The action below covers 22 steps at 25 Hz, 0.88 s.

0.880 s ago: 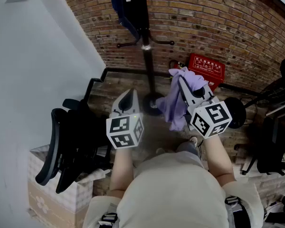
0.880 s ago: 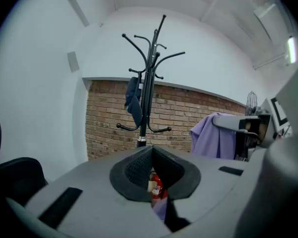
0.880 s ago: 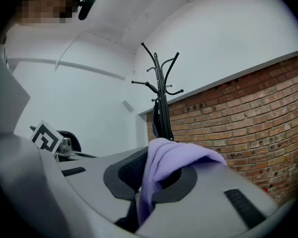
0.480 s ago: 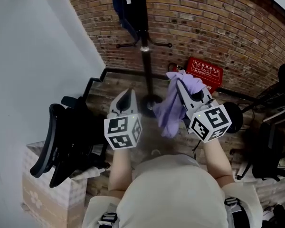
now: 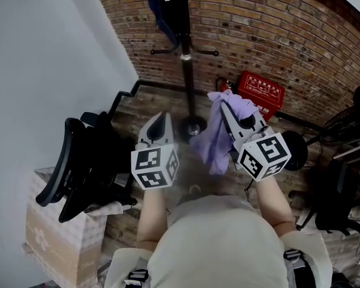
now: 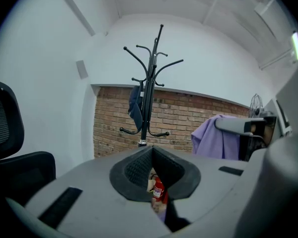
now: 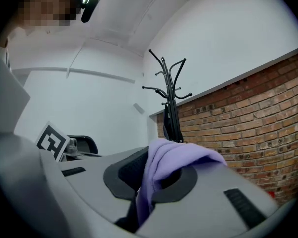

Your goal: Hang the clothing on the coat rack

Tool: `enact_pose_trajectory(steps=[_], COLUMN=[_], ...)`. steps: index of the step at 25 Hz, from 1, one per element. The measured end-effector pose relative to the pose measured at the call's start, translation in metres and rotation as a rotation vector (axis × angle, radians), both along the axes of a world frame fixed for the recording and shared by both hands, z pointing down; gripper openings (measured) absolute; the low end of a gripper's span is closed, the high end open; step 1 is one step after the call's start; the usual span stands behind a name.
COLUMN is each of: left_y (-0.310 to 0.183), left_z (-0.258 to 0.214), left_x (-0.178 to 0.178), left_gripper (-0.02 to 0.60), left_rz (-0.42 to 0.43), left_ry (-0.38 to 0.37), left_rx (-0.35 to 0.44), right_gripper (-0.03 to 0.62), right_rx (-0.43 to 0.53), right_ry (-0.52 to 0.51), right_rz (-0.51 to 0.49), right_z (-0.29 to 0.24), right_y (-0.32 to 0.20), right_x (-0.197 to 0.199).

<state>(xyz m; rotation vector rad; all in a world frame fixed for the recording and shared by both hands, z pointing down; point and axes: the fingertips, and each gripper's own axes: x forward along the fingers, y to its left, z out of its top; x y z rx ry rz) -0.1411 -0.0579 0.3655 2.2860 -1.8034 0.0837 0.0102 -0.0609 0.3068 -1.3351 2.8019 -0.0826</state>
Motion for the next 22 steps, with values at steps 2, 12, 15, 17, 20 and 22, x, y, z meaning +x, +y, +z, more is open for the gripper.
enact_pose_trajectory(steps=[2, 12, 15, 17, 20, 22], left_y=[0.0, -0.022, -0.03, -0.036, -0.044, -0.049], left_z=[0.0, 0.0, 0.001, 0.001, 0.002, 0.002], left_x=[-0.001, -0.004, -0.006, -0.009, -0.016, -0.02], left_gripper=[0.003, 0.003, 0.003, 0.003, 0.003, 0.003], left_rz=[-0.003, 0.022, 0.036, 0.045, 0.052, 0.054], left_ry=[-0.003, -0.011, -0.014, -0.015, -0.012, -0.011], left_rx=[0.001, 0.002, 0.001, 0.001, 0.0, 0.0], right_gripper=[0.014, 0.014, 0.014, 0.014, 0.014, 0.014], right_rx=[0.004, 0.033, 0.032, 0.032, 0.038, 0.047], right_ry=[0.004, 0.021, 0.02, 0.019, 0.029, 0.034], right_rz=[-0.006, -0.013, -0.006, -0.007, -0.011, -0.013], right_z=[-0.001, -0.017, -0.019, -0.019, -0.021, -0.025], right_y=[0.0, -0.013, -0.022, -0.029, -0.038, -0.043], right_x=[-0.002, -0.012, -0.017, -0.021, -0.031, -0.037])
